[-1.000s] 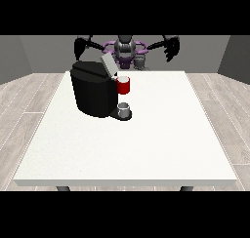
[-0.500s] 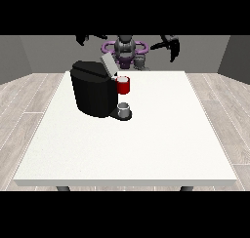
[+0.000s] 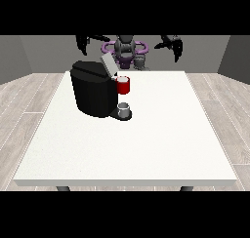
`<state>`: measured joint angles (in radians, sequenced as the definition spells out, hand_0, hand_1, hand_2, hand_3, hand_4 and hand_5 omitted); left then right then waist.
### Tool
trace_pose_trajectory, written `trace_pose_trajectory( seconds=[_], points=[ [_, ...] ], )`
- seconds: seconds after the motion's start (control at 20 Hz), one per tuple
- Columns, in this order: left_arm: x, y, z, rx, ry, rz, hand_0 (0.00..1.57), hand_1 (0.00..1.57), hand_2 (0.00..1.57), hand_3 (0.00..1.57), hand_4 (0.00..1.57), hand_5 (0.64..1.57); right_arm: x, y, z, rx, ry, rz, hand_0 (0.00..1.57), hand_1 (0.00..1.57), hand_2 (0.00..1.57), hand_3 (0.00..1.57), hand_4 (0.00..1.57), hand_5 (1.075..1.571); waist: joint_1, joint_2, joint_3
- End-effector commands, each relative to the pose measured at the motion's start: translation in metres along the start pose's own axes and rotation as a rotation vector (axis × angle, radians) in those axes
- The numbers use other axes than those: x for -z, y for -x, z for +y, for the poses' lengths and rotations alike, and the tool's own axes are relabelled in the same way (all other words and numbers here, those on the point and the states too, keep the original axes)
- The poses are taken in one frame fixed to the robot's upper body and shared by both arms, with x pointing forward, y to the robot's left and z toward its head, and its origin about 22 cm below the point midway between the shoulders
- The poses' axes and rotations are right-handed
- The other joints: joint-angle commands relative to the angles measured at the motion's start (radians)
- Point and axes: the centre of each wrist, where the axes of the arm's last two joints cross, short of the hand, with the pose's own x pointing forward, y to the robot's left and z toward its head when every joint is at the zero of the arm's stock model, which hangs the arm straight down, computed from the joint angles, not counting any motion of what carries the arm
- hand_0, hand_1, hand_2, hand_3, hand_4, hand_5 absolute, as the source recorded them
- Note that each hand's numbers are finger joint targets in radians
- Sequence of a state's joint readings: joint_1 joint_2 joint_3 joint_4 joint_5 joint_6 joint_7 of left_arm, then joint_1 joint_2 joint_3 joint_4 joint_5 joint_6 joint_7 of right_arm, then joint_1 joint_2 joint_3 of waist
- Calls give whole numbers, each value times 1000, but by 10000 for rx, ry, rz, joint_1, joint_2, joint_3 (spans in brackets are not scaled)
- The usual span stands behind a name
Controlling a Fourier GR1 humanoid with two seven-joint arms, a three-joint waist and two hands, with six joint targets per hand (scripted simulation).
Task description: Insert the coffee pod into the coffee machine and close the lid
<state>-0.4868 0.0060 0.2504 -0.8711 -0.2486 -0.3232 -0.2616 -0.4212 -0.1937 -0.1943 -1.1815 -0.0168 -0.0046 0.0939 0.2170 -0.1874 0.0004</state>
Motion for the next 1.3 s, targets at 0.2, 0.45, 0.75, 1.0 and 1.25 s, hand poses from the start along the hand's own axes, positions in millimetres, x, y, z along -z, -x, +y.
trace_pose_trajectory(
  seconds=[0.2, 0.45, 0.75, 1.0, 1.25],
  points=[
    [-10, -27, -10, 70, -184, -314, 0, 0, 0, 0, 356, 1571, 21, -6, -4, 748, 172, 414, 0, 0, 0, 0, 149, 1571, 269, 560, 0],
    [-20, -50, 5, 467, -159, -911, 0, 0, 0, 0, 265, 1571, 16, 16, 12, 415, -345, -30, 0, 0, 0, 0, 0, 1571, 215, 1172, 1],
    [-44, -35, -6, 355, -762, -1146, 0, 0, 0, 0, 338, 1571, 39, -32, 23, 3, -1333, -225, 0, 0, 0, 0, 0, 1571, -273, 1534, -3],
    [-45, -55, 25, 618, -1355, -1609, 0, 0, 0, 0, 362, 1571, 45, -47, 58, 162, -1688, -1098, 0, 0, 0, 0, 0, 1571, -533, 2162, -3],
    [-56, -66, 47, 729, -1490, -1781, 0, 0, 0, 0, 309, 1571, 47, -44, 59, -254, -1784, -1009, 0, 0, 0, 0, 129, 1571, -476, 2376, -4]
  ],
)
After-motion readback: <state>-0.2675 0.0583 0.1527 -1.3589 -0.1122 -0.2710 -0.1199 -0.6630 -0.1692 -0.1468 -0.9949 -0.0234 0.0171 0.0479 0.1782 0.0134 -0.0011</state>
